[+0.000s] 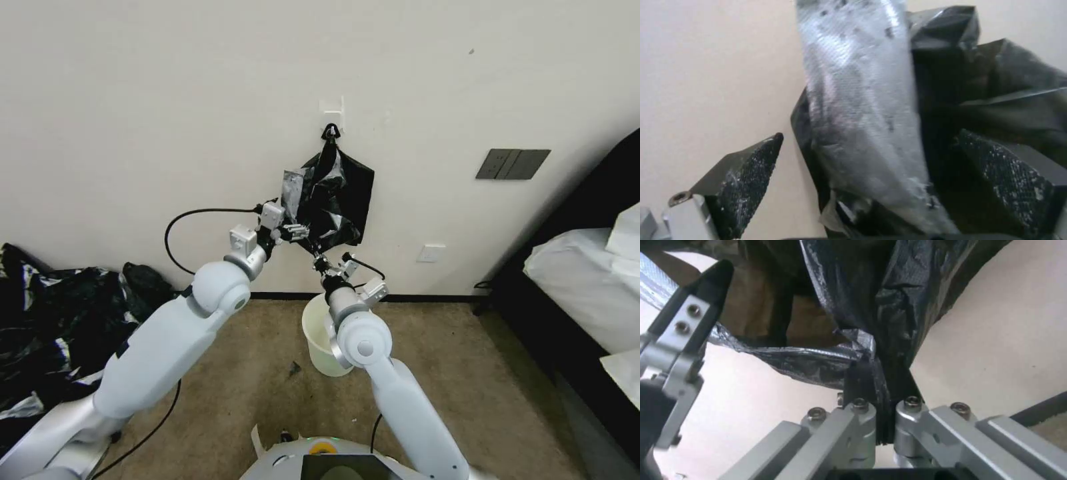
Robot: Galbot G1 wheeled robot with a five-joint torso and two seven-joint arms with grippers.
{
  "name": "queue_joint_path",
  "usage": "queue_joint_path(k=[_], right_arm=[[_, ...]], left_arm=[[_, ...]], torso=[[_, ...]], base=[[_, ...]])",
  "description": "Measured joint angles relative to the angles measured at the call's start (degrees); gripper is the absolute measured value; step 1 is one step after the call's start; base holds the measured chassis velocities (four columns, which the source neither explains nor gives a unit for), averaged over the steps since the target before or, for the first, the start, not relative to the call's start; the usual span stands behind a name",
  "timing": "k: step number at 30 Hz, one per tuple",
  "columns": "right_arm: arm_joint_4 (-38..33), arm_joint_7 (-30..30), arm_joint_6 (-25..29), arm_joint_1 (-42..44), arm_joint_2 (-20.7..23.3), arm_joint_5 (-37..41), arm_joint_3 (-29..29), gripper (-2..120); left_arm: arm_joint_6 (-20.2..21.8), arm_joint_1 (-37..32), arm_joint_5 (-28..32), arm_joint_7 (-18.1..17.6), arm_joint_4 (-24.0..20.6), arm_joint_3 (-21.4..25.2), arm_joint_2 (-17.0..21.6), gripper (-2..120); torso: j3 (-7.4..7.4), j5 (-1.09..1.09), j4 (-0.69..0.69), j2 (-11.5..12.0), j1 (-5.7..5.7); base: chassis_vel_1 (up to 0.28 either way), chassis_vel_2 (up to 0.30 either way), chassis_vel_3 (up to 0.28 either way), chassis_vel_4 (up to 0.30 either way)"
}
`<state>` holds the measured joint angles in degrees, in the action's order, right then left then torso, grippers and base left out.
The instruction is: Place a trash bag onto the trash bin.
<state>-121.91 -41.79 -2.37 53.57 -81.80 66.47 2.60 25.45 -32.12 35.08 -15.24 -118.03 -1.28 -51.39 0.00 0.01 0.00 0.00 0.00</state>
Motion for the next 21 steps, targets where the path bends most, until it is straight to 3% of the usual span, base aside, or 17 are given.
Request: queue_joint_path(k=[3,7,21], right_arm=[[0.00,0.00,0.00,0.05,-0.12,-0.07,-0.16,0],[-0.02,0.00,0.00,0.07,-0.25,-0.15,-0.24,0],[-0.44,0.57,-0.58,0.72,-0.22,-2.04,-0.34,0]], left_arm=[[1.02,0.94,0.29,-0.78,0.52,-0.51,-0.26,99],[1.25,1.55,0.58,-1.02,1.29,-0.85,-0.49,88],[2.84,2.33,4.67,-3.47,0.32,-0.88,0.36,35]], torso=[[0.00,0.00,0.00,0.00,0.00],[0.00,0.00,0.00,0.00,0.00],[0.00,0.00,0.00,0.00,0.00]], base=[[0.000,0.000,0.000,0.000],[0.000,0.000,0.000,0.000],[0.000,0.000,0.000,0.000]])
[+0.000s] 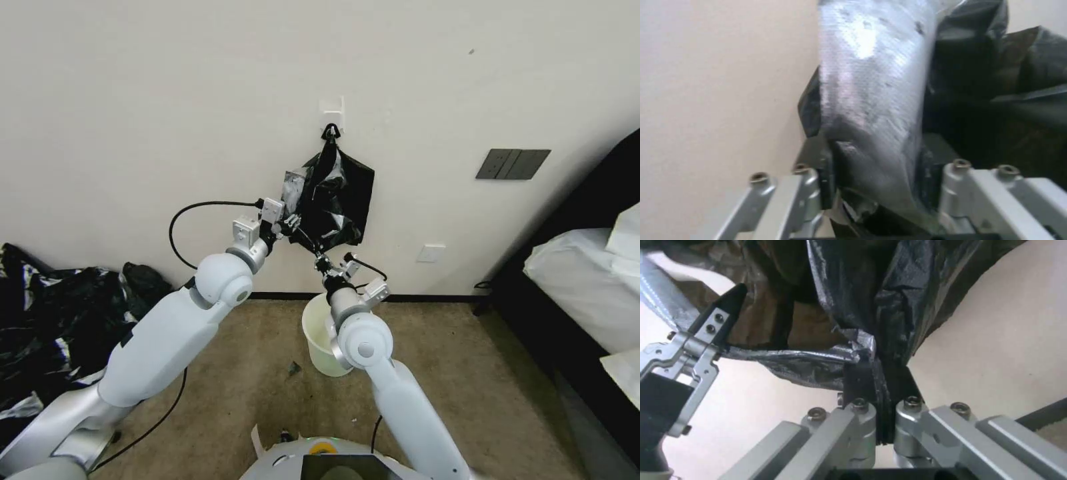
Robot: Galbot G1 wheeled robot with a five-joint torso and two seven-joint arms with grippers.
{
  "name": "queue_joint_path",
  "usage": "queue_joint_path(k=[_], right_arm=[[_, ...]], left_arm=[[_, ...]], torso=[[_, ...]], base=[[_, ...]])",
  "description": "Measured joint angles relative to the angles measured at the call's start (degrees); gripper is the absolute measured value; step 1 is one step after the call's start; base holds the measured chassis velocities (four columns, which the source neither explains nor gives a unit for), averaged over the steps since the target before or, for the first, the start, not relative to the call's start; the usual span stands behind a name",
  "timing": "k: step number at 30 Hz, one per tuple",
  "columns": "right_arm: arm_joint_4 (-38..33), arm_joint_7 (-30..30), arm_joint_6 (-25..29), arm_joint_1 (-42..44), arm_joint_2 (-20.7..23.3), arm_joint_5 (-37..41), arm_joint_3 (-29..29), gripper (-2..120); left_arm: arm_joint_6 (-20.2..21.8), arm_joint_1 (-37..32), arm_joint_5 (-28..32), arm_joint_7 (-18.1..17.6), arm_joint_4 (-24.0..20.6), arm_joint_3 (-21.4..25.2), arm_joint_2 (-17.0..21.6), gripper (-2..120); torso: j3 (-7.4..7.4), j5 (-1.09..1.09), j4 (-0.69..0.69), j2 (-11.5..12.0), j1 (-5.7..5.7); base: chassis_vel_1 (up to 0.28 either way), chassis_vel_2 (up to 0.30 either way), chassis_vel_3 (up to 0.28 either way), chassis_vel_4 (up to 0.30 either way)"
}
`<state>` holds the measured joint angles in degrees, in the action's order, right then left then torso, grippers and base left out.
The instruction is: Place a trash bag onto the trash bin.
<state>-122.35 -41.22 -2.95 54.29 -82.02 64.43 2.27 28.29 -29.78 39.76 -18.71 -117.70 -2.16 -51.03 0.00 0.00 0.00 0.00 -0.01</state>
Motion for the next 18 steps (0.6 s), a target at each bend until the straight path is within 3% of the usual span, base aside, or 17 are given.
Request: queue_joint_path(k=[6,9,18], right_arm=[[-0.35,1.07,-0.56,1.03,0.08,-2.21,0.17,0],[-1.30,1.94,-1.24,2.68,0.65,-5.44,0.39,15],[-4.77,8.12,-1.66,7.83,5.30,-16.22,1.07,43]], left_arm=[[-0.07,0.41,1.31,-0.84,0.05,0.21,0.18,17],[-0.35,0.65,2.59,-1.64,0.05,0.22,-0.17,1],[-0.84,0.68,3.86,-2.93,0.39,0.21,-1.21,0]], torso=[[0.00,0.00,0.00,0.00,0.00],[0.00,0.00,0.00,0.00,0.00],[-0.01,0.00,0.01,0.00,0.01]], base=[[0.000,0.000,0.000,0.000],[0.000,0.000,0.000,0.000],[0.000,0.000,0.000,0.000]])
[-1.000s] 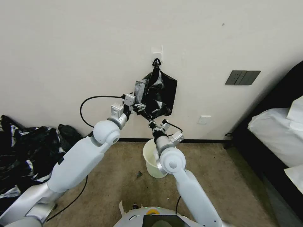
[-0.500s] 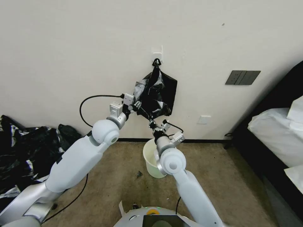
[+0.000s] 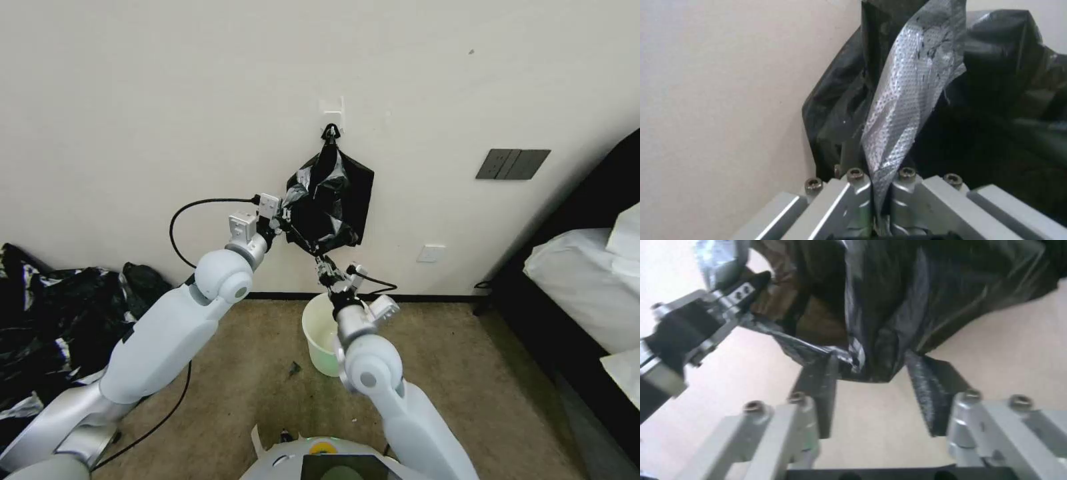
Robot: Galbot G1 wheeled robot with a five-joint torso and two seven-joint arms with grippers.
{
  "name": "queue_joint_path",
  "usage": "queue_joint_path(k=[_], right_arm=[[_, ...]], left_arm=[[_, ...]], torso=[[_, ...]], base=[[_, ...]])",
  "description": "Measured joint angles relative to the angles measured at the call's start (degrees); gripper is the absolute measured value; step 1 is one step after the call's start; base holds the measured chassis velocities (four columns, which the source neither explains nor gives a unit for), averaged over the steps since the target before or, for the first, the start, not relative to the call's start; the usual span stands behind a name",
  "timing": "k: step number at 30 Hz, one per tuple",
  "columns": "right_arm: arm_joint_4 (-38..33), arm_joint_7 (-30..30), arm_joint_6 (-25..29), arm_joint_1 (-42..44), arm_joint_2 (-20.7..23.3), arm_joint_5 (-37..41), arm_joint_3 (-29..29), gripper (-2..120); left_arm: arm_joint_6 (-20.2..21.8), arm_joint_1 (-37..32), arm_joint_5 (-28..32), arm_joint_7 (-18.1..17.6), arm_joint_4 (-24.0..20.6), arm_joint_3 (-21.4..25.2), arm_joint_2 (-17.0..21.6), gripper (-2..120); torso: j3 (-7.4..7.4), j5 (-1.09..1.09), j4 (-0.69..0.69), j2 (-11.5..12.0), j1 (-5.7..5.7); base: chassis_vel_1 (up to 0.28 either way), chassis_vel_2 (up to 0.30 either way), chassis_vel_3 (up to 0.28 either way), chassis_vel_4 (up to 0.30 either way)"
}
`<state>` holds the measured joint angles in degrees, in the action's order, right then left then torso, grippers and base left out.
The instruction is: Place a trash bag onto the trash bin.
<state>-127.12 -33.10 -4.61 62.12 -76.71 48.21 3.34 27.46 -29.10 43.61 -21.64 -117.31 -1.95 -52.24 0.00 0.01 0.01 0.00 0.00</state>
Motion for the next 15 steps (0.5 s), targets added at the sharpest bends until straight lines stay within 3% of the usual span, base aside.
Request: queue_joint_path(k=[3,8,10,15], right_arm=[[-1.69,1.76,-0.33,0.18,2.50,-4.47,-0.10,59],[-3.32,3.95,-1.57,-2.64,6.24,-8.56,-1.30,72],[-3.92,4.74,-2.75,-7.40,9.47,-8.88,-1.97,84],[-2.52,5.18,-6.16,-15.21,12.79,-11.01,-1.13,96]], left_arm=[[-0.89,-0.38,-0.01,-0.40,0.20,-0.07,-0.32,0],[-1.03,-0.98,-0.04,-0.45,0.08,-0.07,-0.22,0],[-1.08,-1.37,-0.05,-0.45,-0.12,-0.04,0.02,0],[-1.11,-1.47,-0.05,-0.41,-0.13,0.02,0.07,0]], torso=[[0.00,0.00,-0.01,0.00,0.00],[0.00,0.00,0.00,0.00,0.00],[0.00,0.01,-0.01,0.00,0.00],[0.00,0.00,-0.01,0.00,0.00]], base=[[0.000,0.000,0.000,0.000],[0.000,0.000,0.000,0.000],[0.000,0.000,0.000,0.000],[0.000,0.000,0.000,0.000]])
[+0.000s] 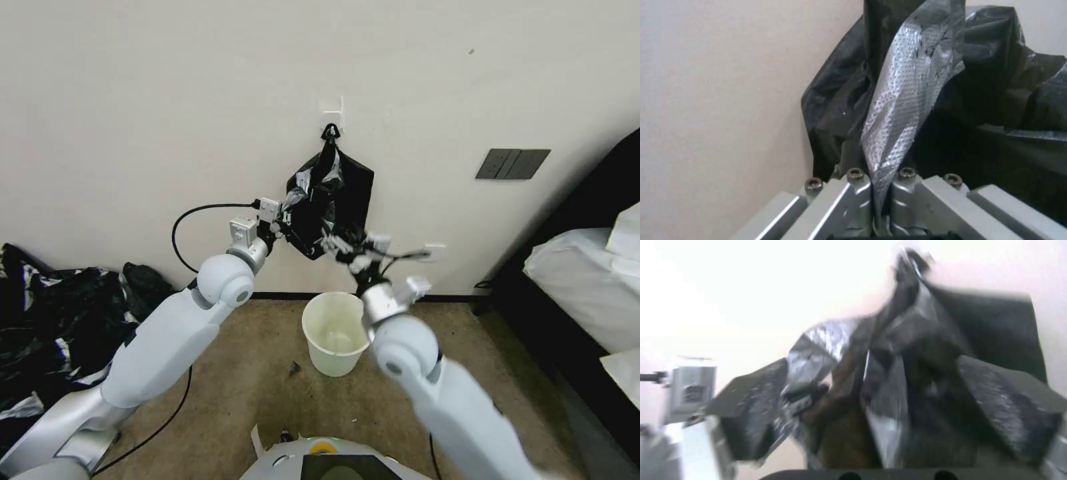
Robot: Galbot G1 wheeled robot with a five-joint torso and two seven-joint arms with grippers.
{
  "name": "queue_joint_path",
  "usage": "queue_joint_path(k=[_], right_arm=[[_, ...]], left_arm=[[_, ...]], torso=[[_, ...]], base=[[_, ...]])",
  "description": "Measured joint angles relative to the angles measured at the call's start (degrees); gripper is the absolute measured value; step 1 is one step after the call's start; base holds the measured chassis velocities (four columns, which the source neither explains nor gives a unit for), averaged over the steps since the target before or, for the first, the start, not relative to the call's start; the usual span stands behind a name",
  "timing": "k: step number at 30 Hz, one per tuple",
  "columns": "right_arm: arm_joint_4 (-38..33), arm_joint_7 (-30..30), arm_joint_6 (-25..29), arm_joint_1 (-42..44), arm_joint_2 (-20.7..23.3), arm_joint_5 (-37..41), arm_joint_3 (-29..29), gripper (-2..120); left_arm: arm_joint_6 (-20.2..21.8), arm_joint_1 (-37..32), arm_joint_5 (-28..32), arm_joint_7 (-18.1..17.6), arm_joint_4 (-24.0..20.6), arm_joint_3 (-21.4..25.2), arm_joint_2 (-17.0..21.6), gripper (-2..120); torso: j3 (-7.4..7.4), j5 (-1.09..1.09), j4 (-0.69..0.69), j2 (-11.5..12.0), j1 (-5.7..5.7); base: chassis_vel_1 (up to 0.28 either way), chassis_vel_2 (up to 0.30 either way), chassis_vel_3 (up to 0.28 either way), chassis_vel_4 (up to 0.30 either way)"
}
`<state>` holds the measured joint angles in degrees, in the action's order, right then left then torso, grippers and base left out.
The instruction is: Place a trash bag onto the trash bin.
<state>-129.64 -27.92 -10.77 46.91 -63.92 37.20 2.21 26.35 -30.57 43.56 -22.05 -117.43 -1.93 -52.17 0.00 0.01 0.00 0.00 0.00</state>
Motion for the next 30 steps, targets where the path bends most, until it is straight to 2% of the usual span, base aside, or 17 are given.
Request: queue_joint_path(k=[1,2,6,7,8,10,20,25,30], right_arm=[[0.99,-0.27,-1.77,-2.68,0.78,-1.59,1.14,98],[2.41,-1.61,-6.00,-6.10,1.40,-3.45,3.03,100],[2.41,-1.61,-6.00,-6.10,1.40,-3.45,3.03,100],[4.31,-10.30,-16.18,-13.15,0.76,-2.29,8.72,100],[4.31,-10.30,-16.18,-13.15,0.76,-2.29,8.72,100],[6.05,-14.17,-18.78,-16.00,-0.42,-1.00,10.43,100],[8.77,-20.27,-22.65,-20.08,-2.81,3.72,13.35,96],[9.39,-20.73,-23.29,-19.88,-3.51,3.66,14.41,97],[12.54,-21.17,-23.92,-20.82,-4.91,0.35,14.67,97]], left_arm=[[-0.01,0.00,0.00,0.02,0.04,0.02,0.00,0],[-0.02,0.04,-0.01,0.04,0.10,0.06,-0.02,0],[-0.02,0.04,-0.01,0.04,0.10,0.06,-0.02,0],[-0.03,0.61,-0.01,0.12,0.66,0.05,-0.32,0],[-0.03,0.61,-0.01,0.12,0.66,0.05,-0.32,0],[-0.03,0.81,-0.04,0.17,0.85,0.04,-0.58,0],[-0.03,0.75,0.35,0.17,0.42,0.31,-0.13,0],[-0.03,0.82,0.68,0.22,0.55,0.72,0.01,0],[-0.03,0.19,0.97,0.26,-0.51,1.26,0.62,0]], torso=[[0.00,0.00,0.00,0.00,0.00],[0.00,0.00,-0.01,0.00,0.00],[0.00,0.00,-0.01,0.00,0.00],[0.00,-0.01,-0.01,0.00,0.00],[0.00,-0.01,-0.01,0.00,0.00],[0.01,-0.01,0.00,0.00,0.00],[0.01,-0.02,0.00,0.00,0.00],[0.00,-0.02,0.01,0.00,0.00],[0.00,-0.01,0.00,0.00,0.00]], base=[[0.000,0.000,0.000,0.000],[0.000,0.000,0.000,0.000],[0.000,0.000,0.000,0.000],[0.000,0.000,0.000,0.000],[0.000,0.000,0.000,0.000],[0.000,0.000,0.000,0.000],[0.000,0.000,0.000,0.000],[0.000,0.000,0.000,0.000],[0.000,0.000,0.000,0.000]])
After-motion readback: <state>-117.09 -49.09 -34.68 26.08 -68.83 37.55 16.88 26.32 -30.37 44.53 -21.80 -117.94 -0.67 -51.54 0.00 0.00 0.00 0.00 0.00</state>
